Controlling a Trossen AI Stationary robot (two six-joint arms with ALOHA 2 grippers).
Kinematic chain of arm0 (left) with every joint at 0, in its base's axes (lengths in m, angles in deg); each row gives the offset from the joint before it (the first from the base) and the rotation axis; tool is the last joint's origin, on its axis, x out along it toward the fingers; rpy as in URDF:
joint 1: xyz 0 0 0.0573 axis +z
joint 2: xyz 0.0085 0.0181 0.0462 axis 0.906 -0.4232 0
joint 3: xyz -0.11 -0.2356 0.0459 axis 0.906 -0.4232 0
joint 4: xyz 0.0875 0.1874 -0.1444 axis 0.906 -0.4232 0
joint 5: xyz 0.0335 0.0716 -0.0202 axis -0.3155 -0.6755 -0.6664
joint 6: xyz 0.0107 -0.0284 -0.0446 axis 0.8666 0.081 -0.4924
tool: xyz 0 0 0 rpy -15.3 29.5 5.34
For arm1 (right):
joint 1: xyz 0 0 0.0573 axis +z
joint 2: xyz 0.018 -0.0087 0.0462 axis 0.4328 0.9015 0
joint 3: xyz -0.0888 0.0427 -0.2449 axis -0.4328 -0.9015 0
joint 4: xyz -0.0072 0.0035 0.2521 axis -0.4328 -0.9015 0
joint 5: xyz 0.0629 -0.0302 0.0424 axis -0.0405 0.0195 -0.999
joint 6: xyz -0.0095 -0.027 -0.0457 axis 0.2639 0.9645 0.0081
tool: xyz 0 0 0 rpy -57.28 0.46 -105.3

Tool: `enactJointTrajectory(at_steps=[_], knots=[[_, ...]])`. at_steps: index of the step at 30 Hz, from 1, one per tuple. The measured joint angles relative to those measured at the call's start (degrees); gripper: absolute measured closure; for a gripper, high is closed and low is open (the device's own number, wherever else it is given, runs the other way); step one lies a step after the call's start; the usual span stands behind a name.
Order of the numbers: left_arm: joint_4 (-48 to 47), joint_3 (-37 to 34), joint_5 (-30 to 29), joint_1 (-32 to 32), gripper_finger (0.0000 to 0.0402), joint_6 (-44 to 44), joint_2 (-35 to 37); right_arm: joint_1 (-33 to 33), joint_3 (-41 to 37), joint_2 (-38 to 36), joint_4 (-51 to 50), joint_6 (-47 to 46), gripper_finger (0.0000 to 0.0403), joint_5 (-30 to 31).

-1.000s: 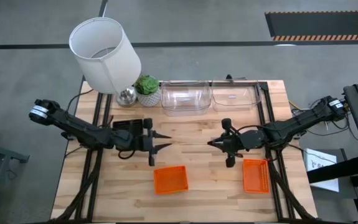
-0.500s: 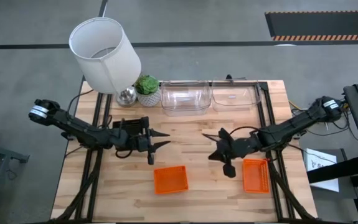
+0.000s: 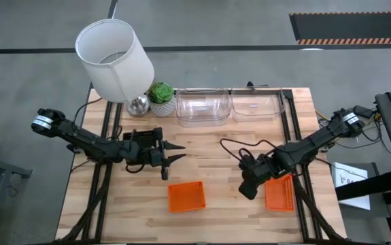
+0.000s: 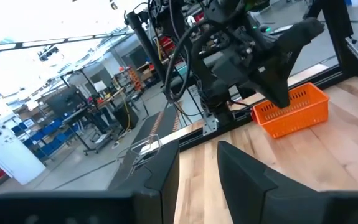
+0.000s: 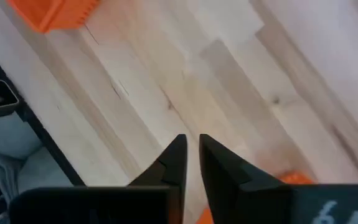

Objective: Stack baskets by color
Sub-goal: Stack the orange bin on the stacked orange bins

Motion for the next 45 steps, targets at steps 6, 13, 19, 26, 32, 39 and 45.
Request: enactJointTrajectory(at_steps=[6,13,19,26,32,39,45], knots=[[0.06,0.00,0.00,-0.02,0.0309,0.47,0.24,0.27,-0.33,1.74,-1.05,-4.18,0.0310,-4.05],[0.00,0.00,0.00,-0.02,0.0309,0.47,0.31,3.41,-1.47,4.01,-8.35,-13.98,0.0247,-11.38],[0.00,-0.02,0.00,-0.02,0.0309,0.47,0.31,6.78,-6.03,4.19,-8.62,-22.77,0.0216,-14.58],[0.00,-0.07,0.00,-0.02,0.0309,0.47,0.31,8.63,-11.31,4.24,-4.76,-27.07,0.0215,-13.29],[-0.01,-0.11,0.00,-0.07,0.0309,0.47,0.31,8.59,-14.30,4.24,-1.51,-27.88,0.0239,-12.79],[-0.02,-0.13,0.00,-0.07,0.0309,0.47,0.31,8.59,-14.53,4.24,-0.66,-27.93,0.0307,-10.11],[-0.02,-0.13,0.00,-0.07,0.0309,0.45,0.31,8.59,-14.56,4.24,-0.25,-27.91,0.0374,-8.96]])
